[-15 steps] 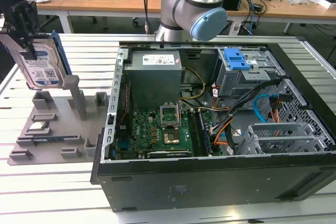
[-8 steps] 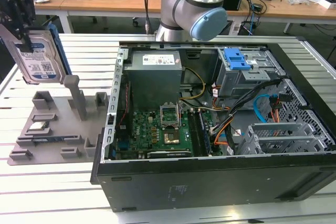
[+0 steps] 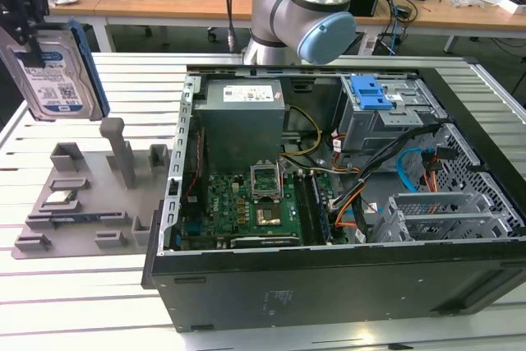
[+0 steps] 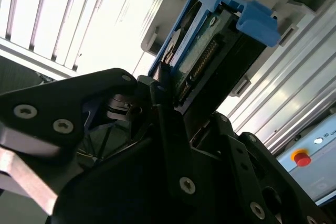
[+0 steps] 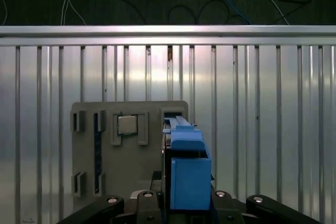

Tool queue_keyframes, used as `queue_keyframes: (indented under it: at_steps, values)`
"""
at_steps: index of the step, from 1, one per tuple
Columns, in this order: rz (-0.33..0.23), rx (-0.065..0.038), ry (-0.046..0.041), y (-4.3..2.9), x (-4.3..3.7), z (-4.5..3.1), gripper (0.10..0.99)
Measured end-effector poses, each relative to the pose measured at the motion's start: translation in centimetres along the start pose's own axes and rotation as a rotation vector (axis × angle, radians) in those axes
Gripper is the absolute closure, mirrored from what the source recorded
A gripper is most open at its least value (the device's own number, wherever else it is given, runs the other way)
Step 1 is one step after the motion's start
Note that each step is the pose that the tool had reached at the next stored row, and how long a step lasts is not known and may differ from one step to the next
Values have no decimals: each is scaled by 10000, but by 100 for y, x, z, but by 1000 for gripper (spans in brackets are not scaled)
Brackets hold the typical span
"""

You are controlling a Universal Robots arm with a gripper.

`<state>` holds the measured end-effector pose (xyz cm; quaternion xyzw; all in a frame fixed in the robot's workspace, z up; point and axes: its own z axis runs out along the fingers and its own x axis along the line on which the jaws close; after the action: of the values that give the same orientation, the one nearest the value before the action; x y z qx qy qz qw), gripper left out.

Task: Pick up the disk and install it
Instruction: 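Pick up the disk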

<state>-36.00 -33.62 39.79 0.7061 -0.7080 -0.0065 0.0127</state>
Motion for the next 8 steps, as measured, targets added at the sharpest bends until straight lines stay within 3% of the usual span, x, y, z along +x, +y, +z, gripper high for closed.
queue_keyframes:
  at_steps: [8]
  values:
    - [0,0,0,6,2,-213,725]
